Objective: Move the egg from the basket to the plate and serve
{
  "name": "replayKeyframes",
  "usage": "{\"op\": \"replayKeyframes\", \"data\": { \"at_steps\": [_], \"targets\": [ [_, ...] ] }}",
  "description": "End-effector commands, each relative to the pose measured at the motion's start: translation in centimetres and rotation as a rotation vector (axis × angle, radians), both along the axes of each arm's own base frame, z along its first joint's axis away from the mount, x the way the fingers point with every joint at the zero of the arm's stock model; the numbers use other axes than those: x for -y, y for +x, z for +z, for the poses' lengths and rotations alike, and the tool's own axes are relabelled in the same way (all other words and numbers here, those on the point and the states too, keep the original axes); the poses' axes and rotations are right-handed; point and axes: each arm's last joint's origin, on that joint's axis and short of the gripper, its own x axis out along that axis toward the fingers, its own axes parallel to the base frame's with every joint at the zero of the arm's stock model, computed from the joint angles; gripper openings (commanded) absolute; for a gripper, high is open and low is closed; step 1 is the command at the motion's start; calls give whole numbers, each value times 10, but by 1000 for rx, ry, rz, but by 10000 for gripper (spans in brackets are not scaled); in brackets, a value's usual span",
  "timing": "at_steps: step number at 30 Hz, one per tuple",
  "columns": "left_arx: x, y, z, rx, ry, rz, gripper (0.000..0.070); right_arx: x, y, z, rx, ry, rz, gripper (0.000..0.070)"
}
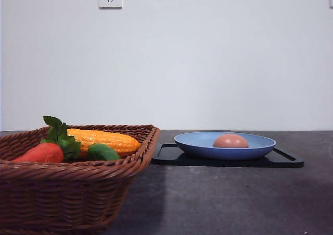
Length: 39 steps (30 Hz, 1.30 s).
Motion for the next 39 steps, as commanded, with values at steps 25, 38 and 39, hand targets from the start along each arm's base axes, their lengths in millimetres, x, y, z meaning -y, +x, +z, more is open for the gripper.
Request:
{"op": "replayKeyframes", "data": {
  "at_steps": [25, 38, 39],
  "targets": [
    [0, 1, -9, -40, -1, 1, 0, 0, 0, -2, -4, 11, -2, 0],
    [0, 1, -9, -40, -1, 1, 0, 0, 0, -2, -5, 11, -2, 0],
    [0, 1, -9, -40, -1, 1, 0, 0, 0, -2, -4, 11, -2, 0]
  ]
}}
